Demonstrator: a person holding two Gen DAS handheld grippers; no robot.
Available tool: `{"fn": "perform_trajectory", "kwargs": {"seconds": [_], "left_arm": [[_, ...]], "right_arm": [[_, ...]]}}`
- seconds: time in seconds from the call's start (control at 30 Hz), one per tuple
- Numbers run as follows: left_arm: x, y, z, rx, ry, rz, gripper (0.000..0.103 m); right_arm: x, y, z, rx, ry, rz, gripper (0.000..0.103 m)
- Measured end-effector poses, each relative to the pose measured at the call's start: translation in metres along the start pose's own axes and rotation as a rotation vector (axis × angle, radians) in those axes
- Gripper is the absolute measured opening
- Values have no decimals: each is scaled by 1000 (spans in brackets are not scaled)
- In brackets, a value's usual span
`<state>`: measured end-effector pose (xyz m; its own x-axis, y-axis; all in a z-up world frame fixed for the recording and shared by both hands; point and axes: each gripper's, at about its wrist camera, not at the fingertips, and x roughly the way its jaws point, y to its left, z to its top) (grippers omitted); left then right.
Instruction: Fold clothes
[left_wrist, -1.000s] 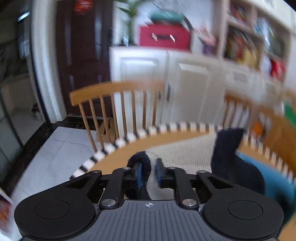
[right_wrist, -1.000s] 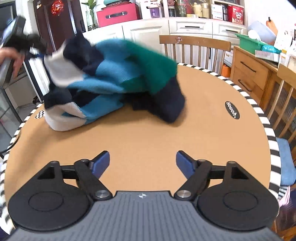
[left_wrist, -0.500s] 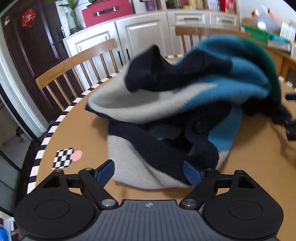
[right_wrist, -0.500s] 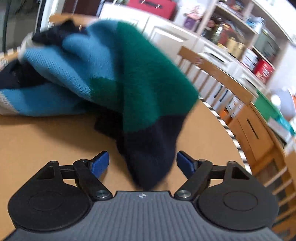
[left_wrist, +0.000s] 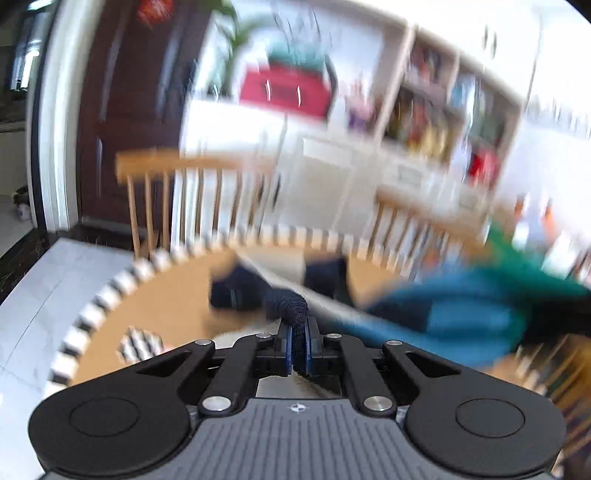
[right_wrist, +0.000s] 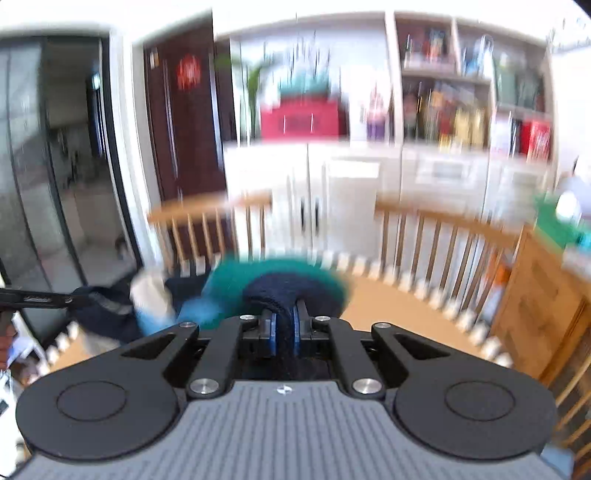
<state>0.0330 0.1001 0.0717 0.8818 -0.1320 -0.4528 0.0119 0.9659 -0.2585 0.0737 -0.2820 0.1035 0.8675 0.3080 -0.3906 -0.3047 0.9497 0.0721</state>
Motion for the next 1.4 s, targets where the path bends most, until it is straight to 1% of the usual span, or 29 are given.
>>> {"fn": "perform_trajectory", "kwargs": {"seconds": [0.07, 0.1, 0.13, 0.17, 0.2, 0.23, 0.27, 0.3, 0.33, 0.37, 0.4, 0.43, 0.47, 0.5, 0.57, 0.63, 0.73, 0.8, 0.87, 0.93, 1.0, 1.1, 1.17, 1.27, 1.3, 1.33, 1.37, 1.4], "left_arm": [[-29, -5, 34, 15, -104, -34, 7], [-37, -8, 48, 28, -148, -39, 7], [-37, -13, 58, 49, -180, -27, 7], [-34, -17, 63, 68, -195, -9, 7], [-25, -21, 60, 83, -185, 18, 7], [-16, -25, 58, 98, -174, 46, 8], [-6, -29, 56, 113, -163, 74, 8], [4, -32, 50, 122, -131, 98, 14], [15, -31, 38, 113, -65, 111, 23], [21, -27, 25, 89, -2, 115, 28], [24, -23, 10, 64, 50, 110, 35], [20, -18, -6, 47, 77, 96, 40], [16, -12, -21, 44, 93, 91, 44], [11, -7, -35, 45, 113, 91, 52], [-1, 3, -62, 59, 169, 107, 57], [-4, 16, -89, 84, 233, 119, 65], [-9, 35, -128, 116, 327, 134, 65], [-7, 52, -148, 114, 363, 134, 65], [-2, 58, -160, 115, 367, 123, 65], [2, 61, -164, 140, 350, 113, 65], [6, 58, -167, 181, 349, 109, 65], [13, 54, -172, 217, 361, 103, 65], [28, 55, -173, 188, 374, 77, 66], [40, 61, -179, 139, 389, 57, 65], [43, 63, -180, 126, 390, 53, 62], [46, 64, -180, 116, 384, 48, 59], [48, 64, -181, 106, 379, 44, 56], [50, 65, -181, 99, 367, 40, 43]], "right_arm": [[-8, -14, 33, -16, -36, -28, 8], [-4, -21, 46, -37, -42, -50, 8], [7, -28, 57, -75, -36, -83, 8], [22, -34, 65, -107, -22, -118, 8], [41, -40, 67, -134, 2, -156, 8], [62, -49, 65, -136, 47, -197, 9], [87, -60, 57, -111, 118, -242, 16], [111, -72, 50, -84, 190, -287, 28], [134, -84, 37, -48, 284, -341, 70], [151, -94, 20, -14, 381, -394, 83], [157, -98, 2, -1, 428, -419, 78], [153, -101, -17, 5, 442, -413, 71], [143, -102, -34, 17, 445, -397, 72], [132, -103, -50, 35, 446, -389, 73], [98, -105, -79, 102, 450, -361, 75], [65, -106, -106, 211, 449, -301, 79], [23, -94, -146, 341, 455, -239, 80], [-3, -77, -168, 374, 461, -211, 80], [-21, -59, -188, 372, 471, -178, 80], [-33, -46, -200, 363, 482, -142, 80], [-37, -34, -206, 356, 495, -123, 80], [-33, -25, -210, 346, 512, -133, 79], [-30, -21, -212, 338, 524, -144, 74], [-26, -14, -216, 327, 541, -160, 74], [-25, -11, -217, 323, 547, -165, 73], [-23, -9, -218, 320, 553, -171, 68], [-22, -7, -220, 316, 558, -176, 53], [-20, -4, -221, 312, 564, -181, 41]]}}
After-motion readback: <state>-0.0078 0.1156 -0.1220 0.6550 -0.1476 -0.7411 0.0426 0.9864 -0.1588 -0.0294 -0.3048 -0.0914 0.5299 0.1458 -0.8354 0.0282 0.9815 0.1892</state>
